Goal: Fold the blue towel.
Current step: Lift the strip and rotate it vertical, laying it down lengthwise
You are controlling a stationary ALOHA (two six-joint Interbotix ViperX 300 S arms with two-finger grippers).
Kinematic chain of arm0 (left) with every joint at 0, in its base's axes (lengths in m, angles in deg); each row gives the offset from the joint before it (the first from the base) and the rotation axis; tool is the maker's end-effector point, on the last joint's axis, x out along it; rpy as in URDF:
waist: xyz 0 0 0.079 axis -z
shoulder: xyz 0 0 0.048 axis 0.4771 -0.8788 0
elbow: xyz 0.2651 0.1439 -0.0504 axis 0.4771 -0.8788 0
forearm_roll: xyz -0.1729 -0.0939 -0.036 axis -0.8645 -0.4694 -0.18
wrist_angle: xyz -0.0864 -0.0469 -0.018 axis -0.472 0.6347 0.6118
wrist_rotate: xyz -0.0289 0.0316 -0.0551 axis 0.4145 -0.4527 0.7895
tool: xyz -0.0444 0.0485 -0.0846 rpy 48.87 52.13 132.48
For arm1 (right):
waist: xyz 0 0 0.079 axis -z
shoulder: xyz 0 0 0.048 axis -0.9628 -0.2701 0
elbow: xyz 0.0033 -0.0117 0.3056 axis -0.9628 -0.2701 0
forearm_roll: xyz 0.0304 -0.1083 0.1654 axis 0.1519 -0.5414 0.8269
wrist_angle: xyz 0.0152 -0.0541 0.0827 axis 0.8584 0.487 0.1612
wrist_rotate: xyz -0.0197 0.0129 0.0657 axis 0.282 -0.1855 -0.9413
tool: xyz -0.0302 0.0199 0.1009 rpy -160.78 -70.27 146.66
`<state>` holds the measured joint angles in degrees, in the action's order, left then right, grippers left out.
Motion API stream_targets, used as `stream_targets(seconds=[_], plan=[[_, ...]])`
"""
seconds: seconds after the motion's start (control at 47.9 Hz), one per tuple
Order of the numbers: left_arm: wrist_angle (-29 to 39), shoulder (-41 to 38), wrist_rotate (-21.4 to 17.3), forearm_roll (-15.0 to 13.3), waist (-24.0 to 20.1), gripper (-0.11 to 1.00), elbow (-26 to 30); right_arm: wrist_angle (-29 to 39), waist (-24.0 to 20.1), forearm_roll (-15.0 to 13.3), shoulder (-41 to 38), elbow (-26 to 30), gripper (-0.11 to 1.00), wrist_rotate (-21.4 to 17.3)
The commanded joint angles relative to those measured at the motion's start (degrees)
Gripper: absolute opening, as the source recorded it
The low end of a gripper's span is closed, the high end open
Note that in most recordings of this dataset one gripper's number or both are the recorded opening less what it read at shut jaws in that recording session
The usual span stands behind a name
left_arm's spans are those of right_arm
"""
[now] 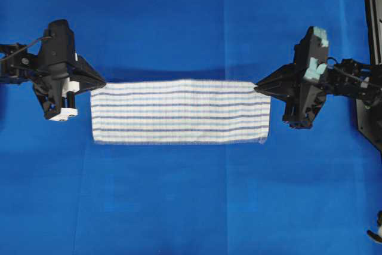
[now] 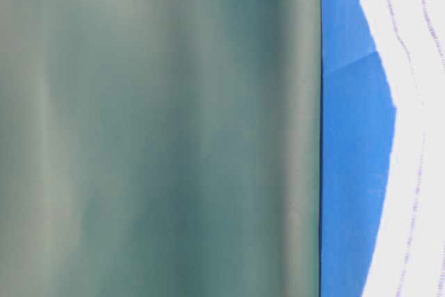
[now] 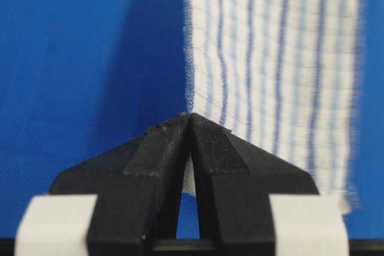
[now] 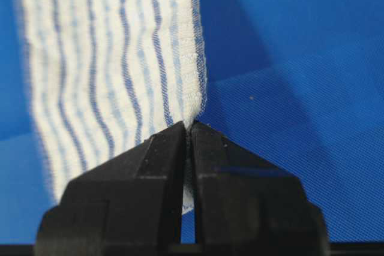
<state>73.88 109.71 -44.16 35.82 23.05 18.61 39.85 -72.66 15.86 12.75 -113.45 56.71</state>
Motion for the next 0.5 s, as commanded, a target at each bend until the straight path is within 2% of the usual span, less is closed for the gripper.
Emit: stream_targets(seconds=[0.0, 0.146, 0.251, 0.355, 0.48], plan=[[0.0, 2.0, 0.6, 0.1, 0.4, 0.02, 0.5, 0.7, 0.2, -0.1, 1.3, 0.4, 0.03, 0.2], [0.0, 2.6, 1.8, 0.0, 1.4, 0.02, 0.4, 1.1, 0.1, -0.1, 1.1, 1.0, 0.03, 0.1], [-0.7, 2.6, 4.3, -0.4, 3.5, 0.02, 1.1, 1.1, 0.8, -0.4, 1.1, 2.3, 0.03, 0.3], [-3.4, 2.0, 9.0, -0.4, 6.2, 0.02, 1.8, 2.5, 3.5, -1.0, 1.1, 3.9, 0.03, 0.8], [-7.1, 1.5, 12.0, -0.4, 9.3, 0.02, 2.1, 4.6, 7.7, -1.4, 0.6, 6.3, 0.03, 2.9]])
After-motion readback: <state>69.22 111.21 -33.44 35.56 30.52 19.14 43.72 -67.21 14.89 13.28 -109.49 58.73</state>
